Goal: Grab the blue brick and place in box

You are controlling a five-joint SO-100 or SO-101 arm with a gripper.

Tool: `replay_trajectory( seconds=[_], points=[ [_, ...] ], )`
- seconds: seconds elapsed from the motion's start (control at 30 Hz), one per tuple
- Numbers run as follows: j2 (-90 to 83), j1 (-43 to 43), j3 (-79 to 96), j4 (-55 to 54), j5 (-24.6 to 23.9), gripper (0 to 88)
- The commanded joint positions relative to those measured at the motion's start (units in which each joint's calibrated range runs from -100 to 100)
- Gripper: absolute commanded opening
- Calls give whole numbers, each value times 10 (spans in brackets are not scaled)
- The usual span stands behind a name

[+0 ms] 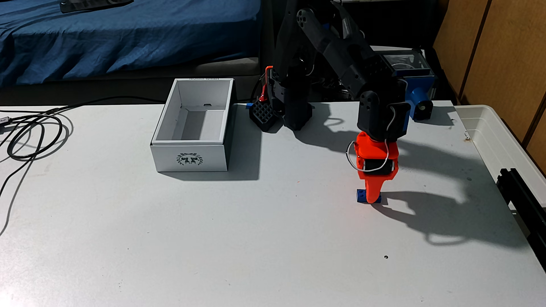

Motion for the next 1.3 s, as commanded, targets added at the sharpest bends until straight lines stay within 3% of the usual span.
replay_trajectory(
  seconds=[0.0,0.37,0.53,0.73,0.9,1.27],
  points=[
    [-1,-4,-22,1,3,9],
    [8,34,-41,41,3,8],
    [-62,92,-100,167,4,9],
    [-202,190,-110,246,42,9],
    [-294,297,-109,294,96,9],
    [-394,573,-80,358,280,10]
  ],
)
